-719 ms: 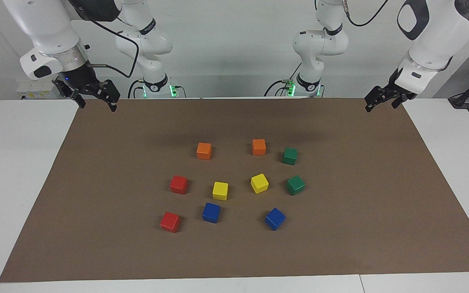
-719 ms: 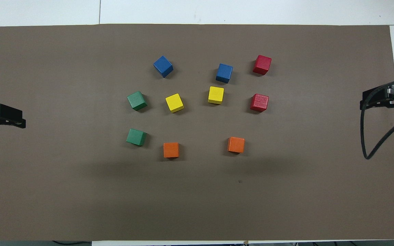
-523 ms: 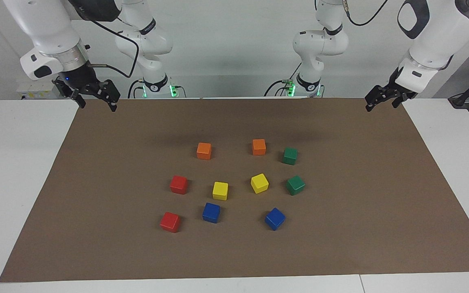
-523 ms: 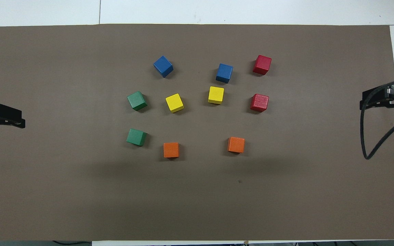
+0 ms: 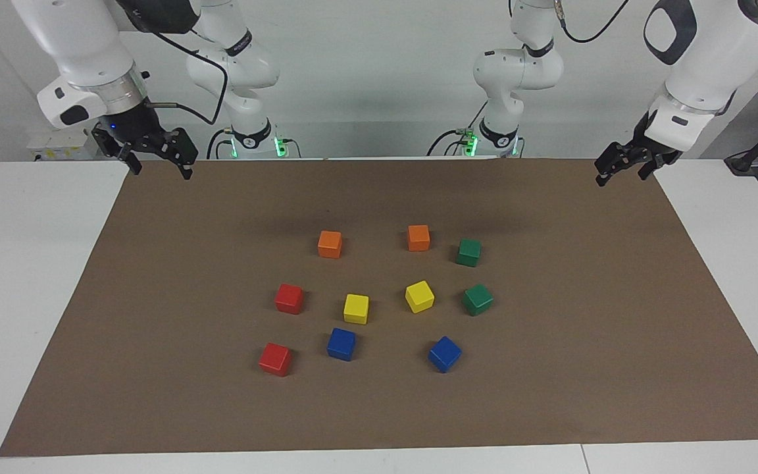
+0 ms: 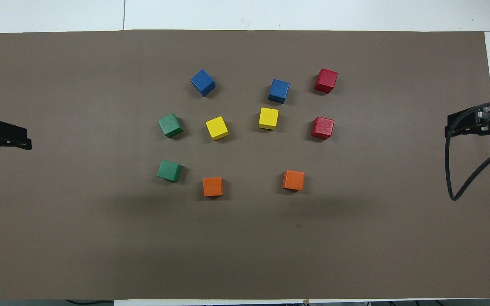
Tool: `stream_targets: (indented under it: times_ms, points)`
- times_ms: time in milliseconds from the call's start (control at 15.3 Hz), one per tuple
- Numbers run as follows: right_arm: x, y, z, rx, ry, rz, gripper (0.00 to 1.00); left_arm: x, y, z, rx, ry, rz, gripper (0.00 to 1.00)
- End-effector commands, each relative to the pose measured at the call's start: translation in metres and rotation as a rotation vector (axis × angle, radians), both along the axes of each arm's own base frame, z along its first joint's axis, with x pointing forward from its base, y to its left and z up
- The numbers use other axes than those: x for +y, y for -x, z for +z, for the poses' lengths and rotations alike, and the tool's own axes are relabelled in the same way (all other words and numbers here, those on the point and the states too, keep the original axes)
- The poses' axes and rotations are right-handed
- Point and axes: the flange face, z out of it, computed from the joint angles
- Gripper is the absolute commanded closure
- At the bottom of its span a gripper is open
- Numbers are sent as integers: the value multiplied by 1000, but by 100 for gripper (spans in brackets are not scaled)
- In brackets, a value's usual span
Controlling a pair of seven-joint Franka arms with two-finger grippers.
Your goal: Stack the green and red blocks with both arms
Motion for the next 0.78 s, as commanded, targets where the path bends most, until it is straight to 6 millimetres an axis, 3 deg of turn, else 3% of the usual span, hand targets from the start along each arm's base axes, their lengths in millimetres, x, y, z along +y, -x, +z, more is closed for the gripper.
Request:
stream_targets:
  times_ms: [0,131,261,392,457,653,719]
  points:
    - [-1,14,4,8,0,9,0,-61,-22,-45,-3,3,72,0]
    - [0,16,1,19,0,4,0,-106,-16,-74,3,-2,49,0]
    - [3,13,1,-10,-6,-47,0,-128,-1,-109,5,3,15,0]
    - [27,4,-15,-51,-47,-120,0,-159,11,-139,-1,5,-40,0]
    - [41,0,-29,-56,-48,-166,0,-173,15,-148,-16,11,-61,0]
    - [81,-16,-76,-69,-56,-204,0,-179,19,-165,-22,19,-84,0]
    - [90,-29,-99,-63,-56,-223,0,-194,20,-174,-31,20,-126,0]
